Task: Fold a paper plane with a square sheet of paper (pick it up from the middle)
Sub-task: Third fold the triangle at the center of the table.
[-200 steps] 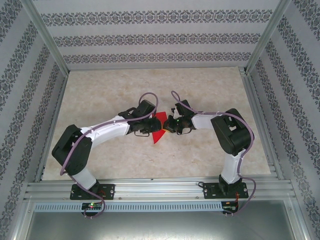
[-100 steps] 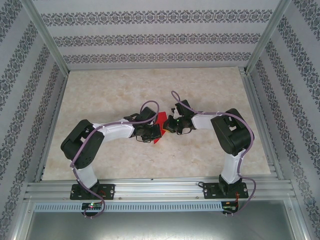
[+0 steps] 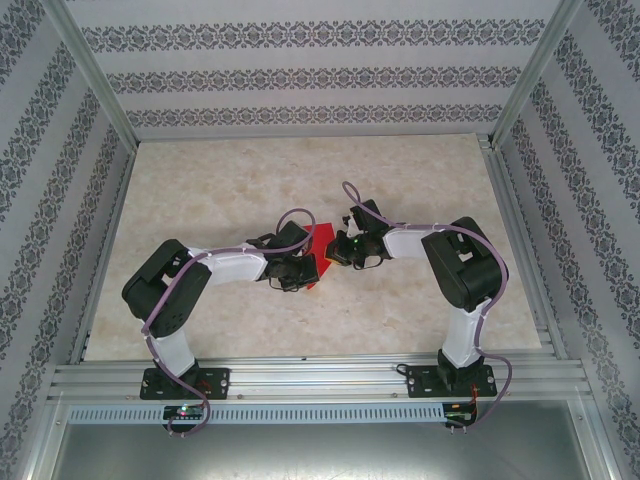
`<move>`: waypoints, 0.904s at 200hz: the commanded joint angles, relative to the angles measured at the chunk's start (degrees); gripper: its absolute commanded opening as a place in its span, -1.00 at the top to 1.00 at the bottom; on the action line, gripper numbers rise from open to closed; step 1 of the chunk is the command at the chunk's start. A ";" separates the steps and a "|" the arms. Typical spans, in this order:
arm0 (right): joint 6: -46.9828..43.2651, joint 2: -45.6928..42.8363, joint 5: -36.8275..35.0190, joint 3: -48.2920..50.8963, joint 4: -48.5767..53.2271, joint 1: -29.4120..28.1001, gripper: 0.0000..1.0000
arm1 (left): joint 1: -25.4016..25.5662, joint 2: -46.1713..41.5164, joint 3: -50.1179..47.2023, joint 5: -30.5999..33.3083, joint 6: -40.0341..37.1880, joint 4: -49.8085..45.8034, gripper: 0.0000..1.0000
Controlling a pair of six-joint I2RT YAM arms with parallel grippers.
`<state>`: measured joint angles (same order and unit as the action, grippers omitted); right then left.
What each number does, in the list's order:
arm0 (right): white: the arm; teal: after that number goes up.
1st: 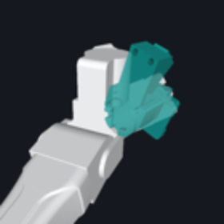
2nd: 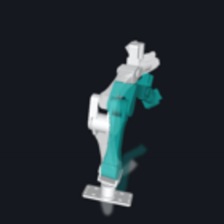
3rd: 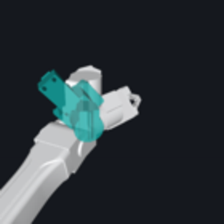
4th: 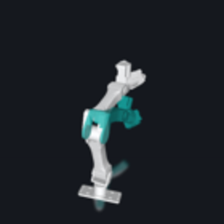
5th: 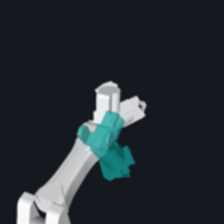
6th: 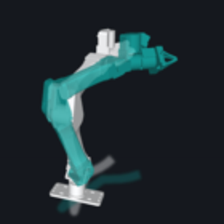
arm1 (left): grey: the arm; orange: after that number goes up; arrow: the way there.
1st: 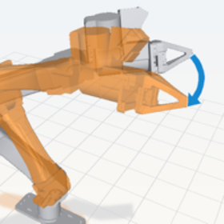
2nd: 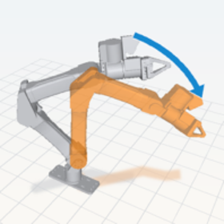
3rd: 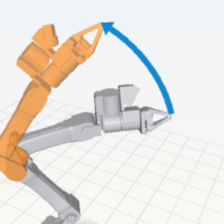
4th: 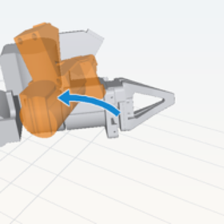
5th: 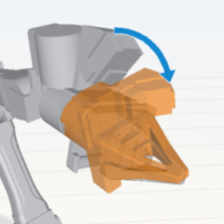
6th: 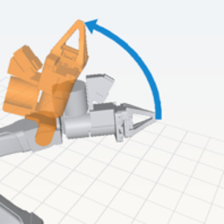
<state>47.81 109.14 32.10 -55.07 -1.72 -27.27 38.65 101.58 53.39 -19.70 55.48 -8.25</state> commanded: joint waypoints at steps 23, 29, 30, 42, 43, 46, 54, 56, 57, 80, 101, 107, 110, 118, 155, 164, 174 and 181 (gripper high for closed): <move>-1.04 3.71 -5.29 1.29 6.85 -0.51 1.00 | 0.63 -1.24 -2.56 2.07 1.01 -0.94 0.87; -1.01 3.79 -5.33 1.20 7.00 -0.46 1.00 | 0.63 -1.42 -2.77 1.84 1.10 -0.97 0.87; -1.03 3.79 -5.35 1.24 7.08 -0.44 1.00 | 0.63 -1.45 -2.85 1.77 1.11 -0.97 0.87; -1.14 3.88 -5.42 1.19 7.33 -0.42 1.00 | 0.63 -1.90 -3.26 1.17 1.12 -1.06 0.87; -1.14 3.88 -5.40 1.15 7.29 -0.42 1.00 | 0.63 -1.90 -3.27 1.12 1.12 -1.06 0.87; -1.14 3.88 -5.38 1.03 7.30 -0.44 1.00 | 0.63 -2.03 -3.35 0.95 1.12 -1.21 0.87; -1.14 3.88 -5.38 1.06 7.34 -0.42 1.00 | 0.60 -2.32 -3.50 0.26 1.21 -1.36 0.87; -1.14 3.88 -5.38 1.07 7.41 -0.42 1.00 | 0.62 -2.41 -3.47 0.14 1.21 -1.38 0.87; -1.14 3.88 -5.38 1.04 7.42 -0.42 1.00 | 0.63 -2.42 -3.47 0.04 1.21 -1.40 0.87; -1.14 3.79 -5.46 1.03 7.35 -0.42 1.00 | 0.63 -3.09 -2.95 -2.53 1.25 -1.42 0.86; -1.23 3.89 -5.45 0.95 7.35 -0.38 1.00 | 0.61 -3.57 -2.24 -3.45 1.47 -1.35 0.85; -1.21 3.88 -5.36 0.98 7.37 -0.42 1.00 | 0.61 -3.66 -2.05 -3.61 1.55 -1.42 0.84; -1.23 3.88 -5.39 1.00 7.34 -0.42 1.00 | 0.63 -3.75 -1.98 -3.64 1.60 -1.42 0.84; -1.21 3.88 -5.34 1.02 7.36 -0.43 1.00 | 0.63 -3.80 -2.07 -4.00 1.79 -1.25 0.83; -1.32 4.06 -5.23 1.02 7.34 -0.41 1.00 | 0.59 -3.58 -2.62 -4.22 1.91 -0.98 0.80; -1.32 4.15 -5.23 1.04 7.34 -0.46 1.00 | 0.64 -3.27 -2.91 -4.56 2.36 -0.50 0.80; -1.32 4.23 -5.16 1.04 7.34 -0.42 1.00 | 0.59 -3.00 -3.43 -4.84 2.76 0.38 0.80; -1.32 4.24 -5.16 1.02 7.35 -0.42 1.00 | 0.63 -2.82 -3.72 -4.86 2.94 0.51 0.80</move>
<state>47.62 109.32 32.12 -55.40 -1.13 -27.27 38.63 99.24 50.89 -23.44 56.47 -7.20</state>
